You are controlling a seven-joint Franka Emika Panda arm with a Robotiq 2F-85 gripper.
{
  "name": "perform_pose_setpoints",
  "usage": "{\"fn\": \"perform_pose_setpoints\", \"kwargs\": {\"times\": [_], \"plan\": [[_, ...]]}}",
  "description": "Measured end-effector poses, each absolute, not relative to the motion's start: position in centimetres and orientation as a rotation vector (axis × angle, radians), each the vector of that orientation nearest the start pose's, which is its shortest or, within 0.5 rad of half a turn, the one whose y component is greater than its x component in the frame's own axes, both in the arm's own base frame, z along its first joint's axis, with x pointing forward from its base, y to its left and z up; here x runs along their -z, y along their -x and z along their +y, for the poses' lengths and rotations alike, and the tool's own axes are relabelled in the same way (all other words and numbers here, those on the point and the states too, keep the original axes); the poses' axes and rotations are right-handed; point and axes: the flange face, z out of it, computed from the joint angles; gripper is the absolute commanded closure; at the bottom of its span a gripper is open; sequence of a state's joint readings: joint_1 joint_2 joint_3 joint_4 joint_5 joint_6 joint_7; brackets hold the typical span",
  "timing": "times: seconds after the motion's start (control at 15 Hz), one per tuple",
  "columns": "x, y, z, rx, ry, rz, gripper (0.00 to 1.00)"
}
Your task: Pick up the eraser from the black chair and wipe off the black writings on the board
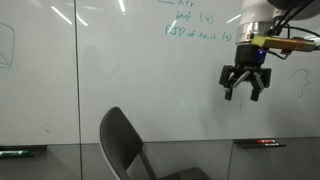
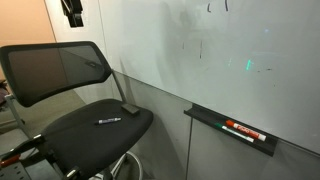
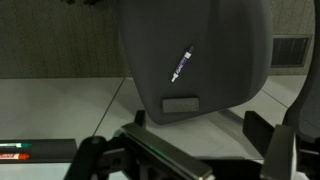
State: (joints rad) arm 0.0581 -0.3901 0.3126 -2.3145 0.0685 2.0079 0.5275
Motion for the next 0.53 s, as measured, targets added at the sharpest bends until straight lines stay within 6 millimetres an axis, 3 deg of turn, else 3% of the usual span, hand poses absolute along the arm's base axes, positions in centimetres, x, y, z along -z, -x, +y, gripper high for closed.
{"fn": "perform_pose_setpoints", "kwargs": {"times": [0.2,0.53], "plan": [[-45.9,-41.4,17.5,0.078,3.141,0.29,0.0],[-35.8,-46.1,16.4,0.027,3.062,0.317,0.0]]}}
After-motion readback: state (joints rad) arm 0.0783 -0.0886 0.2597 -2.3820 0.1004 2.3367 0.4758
